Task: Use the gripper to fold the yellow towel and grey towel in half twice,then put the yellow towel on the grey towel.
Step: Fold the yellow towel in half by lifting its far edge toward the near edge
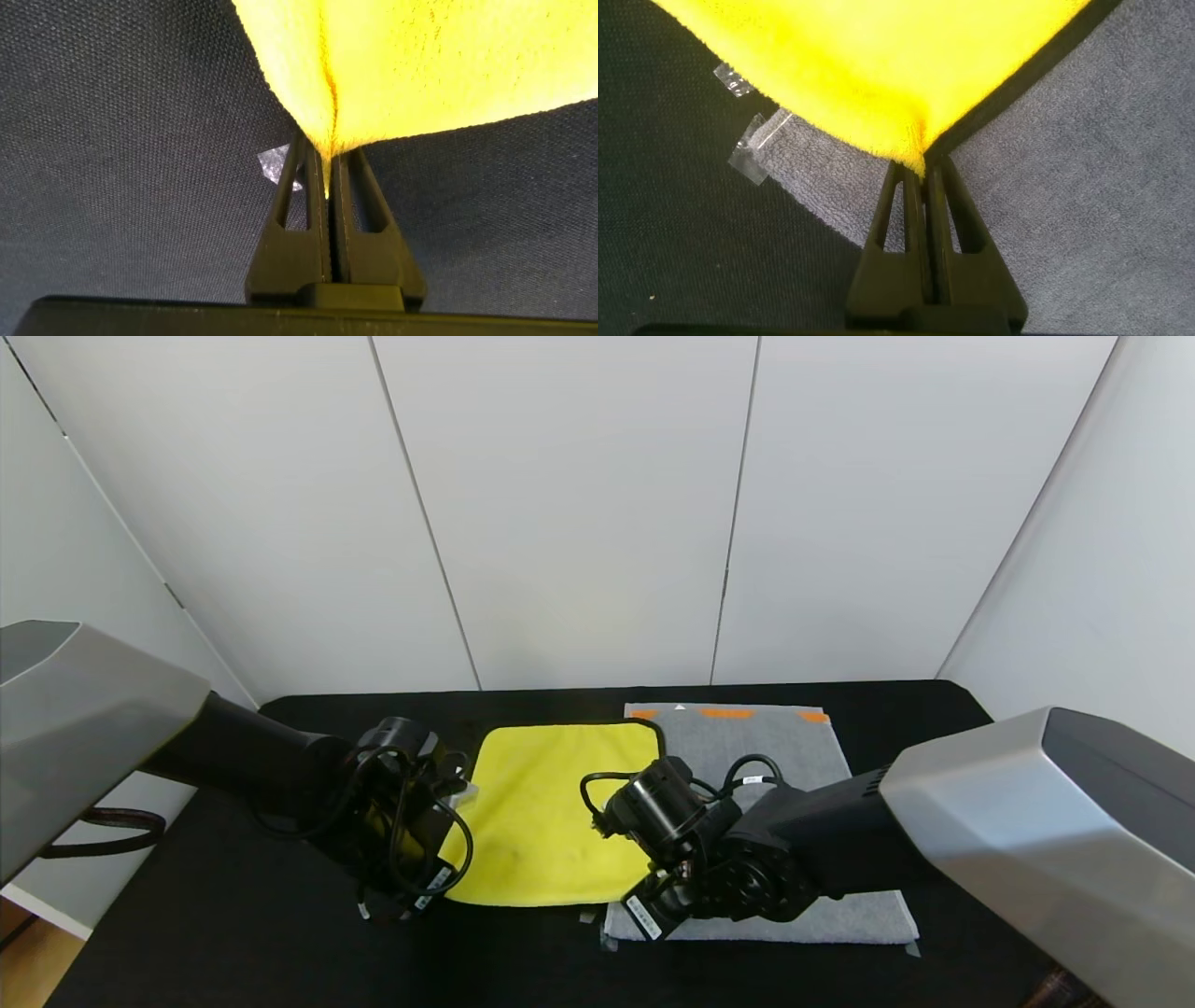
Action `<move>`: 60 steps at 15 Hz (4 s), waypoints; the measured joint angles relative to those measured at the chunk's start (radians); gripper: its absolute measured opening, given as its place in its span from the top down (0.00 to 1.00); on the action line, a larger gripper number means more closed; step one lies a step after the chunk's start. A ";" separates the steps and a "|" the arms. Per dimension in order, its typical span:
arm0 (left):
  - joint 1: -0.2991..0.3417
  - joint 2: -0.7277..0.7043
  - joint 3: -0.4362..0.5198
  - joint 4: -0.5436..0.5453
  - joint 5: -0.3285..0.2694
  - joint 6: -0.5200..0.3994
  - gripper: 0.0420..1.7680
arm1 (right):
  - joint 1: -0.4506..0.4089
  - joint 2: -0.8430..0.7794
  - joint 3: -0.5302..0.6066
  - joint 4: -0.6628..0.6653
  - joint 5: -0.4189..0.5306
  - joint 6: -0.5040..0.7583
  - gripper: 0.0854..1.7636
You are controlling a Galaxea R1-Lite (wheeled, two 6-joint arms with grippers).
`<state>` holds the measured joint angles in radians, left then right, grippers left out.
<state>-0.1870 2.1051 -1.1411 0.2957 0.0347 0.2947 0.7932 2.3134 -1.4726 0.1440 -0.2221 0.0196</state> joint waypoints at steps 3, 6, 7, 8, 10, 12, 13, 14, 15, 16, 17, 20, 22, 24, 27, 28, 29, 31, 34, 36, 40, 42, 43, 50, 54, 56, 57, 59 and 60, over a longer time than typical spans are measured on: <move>0.000 -0.003 0.003 0.000 -0.004 -0.002 0.95 | 0.001 0.000 -0.001 0.001 0.000 0.004 0.97; -0.001 -0.018 0.012 -0.002 -0.010 -0.005 0.95 | 0.006 -0.013 -0.003 0.009 0.003 0.022 0.97; -0.001 -0.026 0.017 -0.002 -0.013 -0.007 0.95 | 0.006 -0.020 -0.003 0.011 0.004 0.025 0.97; -0.001 -0.036 0.024 -0.002 -0.014 -0.010 0.95 | 0.007 -0.028 -0.001 0.012 0.006 0.035 0.97; -0.001 -0.057 0.041 0.000 -0.014 -0.009 0.95 | 0.015 -0.044 0.006 0.031 0.009 0.051 0.97; -0.001 -0.076 0.058 0.000 -0.013 -0.007 0.95 | 0.024 -0.060 0.012 0.064 0.015 0.056 0.97; -0.002 -0.086 0.069 0.000 -0.013 -0.005 0.95 | 0.028 -0.070 0.013 0.091 0.026 0.070 0.97; -0.003 -0.100 0.087 0.001 -0.012 -0.005 0.95 | 0.033 -0.083 0.014 0.133 0.043 0.084 0.97; -0.007 -0.114 0.101 0.000 -0.012 -0.006 0.95 | 0.040 -0.100 0.014 0.166 0.059 0.095 0.97; -0.010 -0.129 0.116 0.001 -0.012 -0.006 0.95 | 0.046 -0.115 0.016 0.186 0.069 0.099 0.97; -0.011 -0.147 0.133 0.000 -0.012 -0.006 0.95 | 0.051 -0.130 0.023 0.198 0.076 0.104 0.97; -0.017 -0.202 0.186 0.000 -0.012 -0.003 0.95 | 0.073 -0.174 0.062 0.202 0.086 0.107 0.97; -0.018 -0.232 0.213 0.001 -0.012 -0.002 0.95 | 0.085 -0.197 0.087 0.202 0.086 0.108 0.97; -0.022 -0.259 0.235 0.001 -0.012 -0.004 0.95 | 0.093 -0.211 0.101 0.202 0.086 0.116 0.97; -0.027 -0.278 0.225 -0.011 -0.013 -0.016 0.95 | 0.091 -0.219 0.098 0.190 0.077 0.128 0.97; -0.027 -0.281 0.215 -0.011 -0.013 -0.019 0.95 | 0.086 -0.219 0.093 0.184 0.075 0.132 0.97; -0.026 -0.283 0.198 -0.011 -0.013 -0.028 0.95 | 0.079 -0.219 0.090 0.175 0.072 0.138 0.97; -0.023 -0.286 0.161 -0.012 -0.013 -0.057 0.95 | 0.070 -0.219 0.085 0.155 0.069 0.140 0.97; -0.021 -0.287 0.111 -0.014 -0.014 -0.071 0.95 | 0.048 -0.217 0.060 0.130 0.051 0.140 0.97; -0.020 -0.283 0.079 -0.014 -0.014 -0.104 0.95 | 0.030 -0.211 0.031 0.123 0.047 0.140 0.97; -0.017 -0.258 0.015 -0.016 -0.014 -0.146 0.95 | -0.018 -0.180 -0.040 0.123 0.045 0.140 0.97; -0.011 -0.238 -0.008 -0.017 -0.014 -0.148 0.95 | -0.042 -0.156 -0.078 0.122 0.022 0.140 0.97; -0.008 -0.225 -0.021 -0.017 -0.014 -0.150 0.95 | -0.052 -0.143 -0.097 0.121 0.016 0.140 0.97; 0.023 -0.111 -0.127 -0.028 -0.020 -0.164 0.95 | -0.106 -0.058 -0.197 0.109 0.011 0.139 0.97; 0.026 -0.046 -0.209 -0.028 -0.038 -0.193 0.95 | -0.113 -0.014 -0.245 0.107 0.010 0.139 0.97; 0.026 -0.014 -0.249 -0.029 -0.051 -0.199 0.95 | -0.118 0.003 -0.264 0.104 0.010 0.139 0.97; 0.026 -0.001 -0.263 -0.029 -0.055 -0.199 0.95 | -0.120 0.011 -0.271 0.094 0.010 0.140 0.97; 0.026 0.026 -0.293 -0.029 -0.056 -0.221 0.95 | -0.125 0.030 -0.285 0.071 0.010 0.140 0.97; 0.026 0.039 -0.306 -0.029 -0.057 -0.228 0.95 | -0.129 0.039 -0.294 0.067 0.010 0.140 0.97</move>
<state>-0.1615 2.1436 -1.4466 0.2670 -0.0223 0.0668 0.6647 2.3523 -1.7670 0.2111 -0.2119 0.1594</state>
